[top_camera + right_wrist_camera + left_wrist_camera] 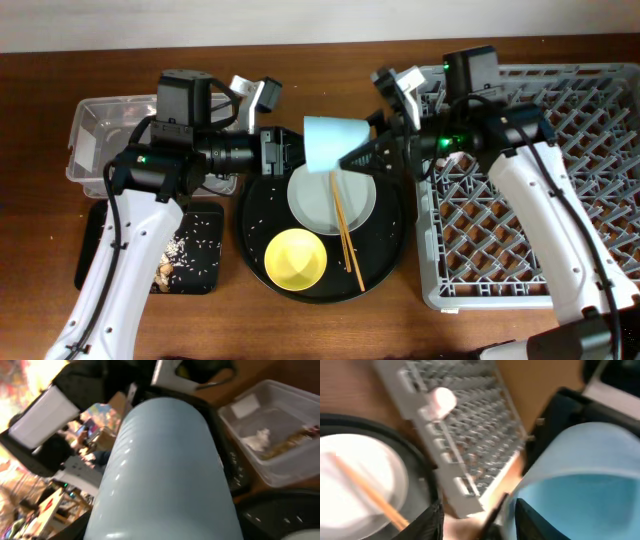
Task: Sort waste into correct bins and load items into the dishwasher rack
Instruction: 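Place the blue cup in the rack beside the pink cup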
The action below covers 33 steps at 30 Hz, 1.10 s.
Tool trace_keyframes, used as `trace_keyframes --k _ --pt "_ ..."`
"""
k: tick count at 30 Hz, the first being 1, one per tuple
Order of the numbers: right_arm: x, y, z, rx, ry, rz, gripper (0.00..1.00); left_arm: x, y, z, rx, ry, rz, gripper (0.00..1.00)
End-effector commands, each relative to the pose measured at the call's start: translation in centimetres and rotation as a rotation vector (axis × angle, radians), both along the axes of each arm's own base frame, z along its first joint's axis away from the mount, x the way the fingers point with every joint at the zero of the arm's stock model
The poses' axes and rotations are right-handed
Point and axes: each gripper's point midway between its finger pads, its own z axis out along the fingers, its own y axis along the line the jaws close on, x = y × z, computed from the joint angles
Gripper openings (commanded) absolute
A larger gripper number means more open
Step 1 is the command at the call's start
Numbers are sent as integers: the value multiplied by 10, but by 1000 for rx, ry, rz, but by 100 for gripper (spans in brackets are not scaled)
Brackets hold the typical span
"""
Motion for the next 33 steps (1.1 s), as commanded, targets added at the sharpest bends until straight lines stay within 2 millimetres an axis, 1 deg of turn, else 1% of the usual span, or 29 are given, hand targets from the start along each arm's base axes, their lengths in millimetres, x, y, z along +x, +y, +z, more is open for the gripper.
trace_keyframes --k 1,3,5,7,9,10,11,14,16,18,21,22,23,27,29,33 --pt "1 -2 10 -20 29 -33 57 29 26 -34 195 -13 176 45" --pt "7 -4 0 -81 55 -84 57 32 30 -36 218 -17 197 45" --pt "14 -9 -17 -172 84 -152 57 33 32 -38 231 -17 209 45" --pt "23 -20 -43 -312 115 -244 56 32 33 -39 234 -9 208 45" --pt "31 -35 -66 -450 161 -347 54 30 33 -41 238 1 207 45" --pt "35 -46 -77 -519 188 -406 53 30 34 -42 242 7 209 45" --pt "38 -54 -84 -568 206 -447 53 29 34 -43 245 11 210 45" --pt "42 -93 -108 -736 285 -593 52 27 34 -44 248 21 208 45" --pt "41 -109 -115 -798 309 -637 52 27 34 -45 250 24 208 45" --pt "38 -133 -125 -881 359 -709 51 26 35 -45 251 27 208 45" --pt "29 -163 -135 -988 420 -775 51 26 35 -46 252 32 207 45" --pt "27 -168 -137 -1007 432 -785 51 25 35 -46 252 33 207 45" --pt "23 -179 -139 -1039 455 -803 51 25 35 -46 253 36 207 45" --pt "15 -199 -144 -1112 487 -842 51 23 35 -48 257 47 205 45" --pt "13 -210 -146 -1164 505 -891 51 22 36 -49 260 55 204 45" --pt "9 -218 -148 -1211 512 -912 51 20 36 -51 263 66 203 45"
